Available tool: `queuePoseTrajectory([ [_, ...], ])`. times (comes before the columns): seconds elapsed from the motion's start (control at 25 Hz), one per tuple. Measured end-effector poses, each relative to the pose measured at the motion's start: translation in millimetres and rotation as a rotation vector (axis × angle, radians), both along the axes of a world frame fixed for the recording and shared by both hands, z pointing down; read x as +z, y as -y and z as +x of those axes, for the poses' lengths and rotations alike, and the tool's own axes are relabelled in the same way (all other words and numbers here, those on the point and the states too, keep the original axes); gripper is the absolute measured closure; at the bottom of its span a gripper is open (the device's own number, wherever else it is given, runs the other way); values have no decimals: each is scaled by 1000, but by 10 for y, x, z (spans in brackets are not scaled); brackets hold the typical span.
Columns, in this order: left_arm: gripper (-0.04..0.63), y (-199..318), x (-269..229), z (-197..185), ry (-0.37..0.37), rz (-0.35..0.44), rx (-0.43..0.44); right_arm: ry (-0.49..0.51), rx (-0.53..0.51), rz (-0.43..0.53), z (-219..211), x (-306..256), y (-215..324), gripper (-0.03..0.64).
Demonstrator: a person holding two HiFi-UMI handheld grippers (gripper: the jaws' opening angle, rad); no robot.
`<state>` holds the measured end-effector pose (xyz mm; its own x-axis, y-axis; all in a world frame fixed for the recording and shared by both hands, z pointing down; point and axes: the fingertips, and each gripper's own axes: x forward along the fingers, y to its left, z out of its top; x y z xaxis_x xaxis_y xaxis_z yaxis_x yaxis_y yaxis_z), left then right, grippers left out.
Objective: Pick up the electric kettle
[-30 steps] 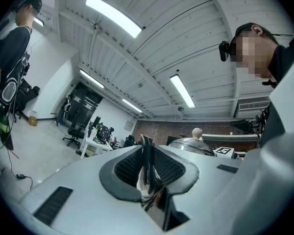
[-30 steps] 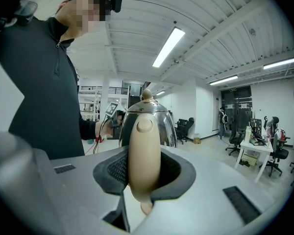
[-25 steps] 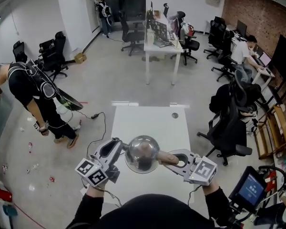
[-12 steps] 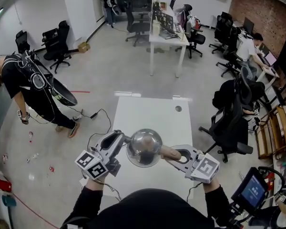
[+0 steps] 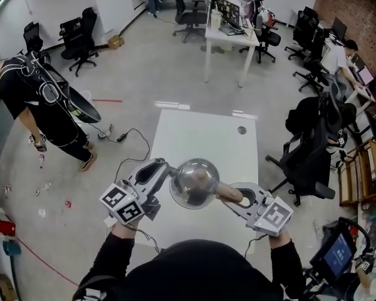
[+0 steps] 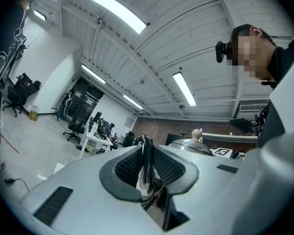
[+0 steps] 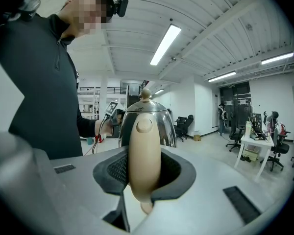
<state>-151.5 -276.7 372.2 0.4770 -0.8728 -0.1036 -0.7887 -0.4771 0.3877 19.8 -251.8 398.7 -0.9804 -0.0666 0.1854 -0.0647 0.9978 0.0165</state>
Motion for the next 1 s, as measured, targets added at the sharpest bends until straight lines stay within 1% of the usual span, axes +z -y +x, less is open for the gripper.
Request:
queuePoseTrajectory([
  [0.28, 511, 89, 157, -16, 0, -32, -4, -21, 11, 30, -24, 134, 71, 518],
  [0.36, 511, 116, 240, -18, 5, -39, -1, -21, 25, 26, -22, 208, 99, 518],
  [0.48, 511, 229, 315, -23, 41, -30, 10, -37, 64, 14, -15, 339, 219, 518],
  [0.56, 511, 249, 314, -21, 73, -36, 13, -78, 64, 20, -42, 429, 243, 518],
  [0.64, 511, 258, 412, -51, 85, -59, 5, -137, 53, 38, -71, 599, 251, 518],
  [0.88, 511, 371, 955, -81, 105, -146, -8, -237, 50, 70, -91, 1167, 348, 518],
  [1.0, 511, 452, 1228, -65, 122, -196, -10, -304, 61, 98, -58, 1425, 473, 518],
])
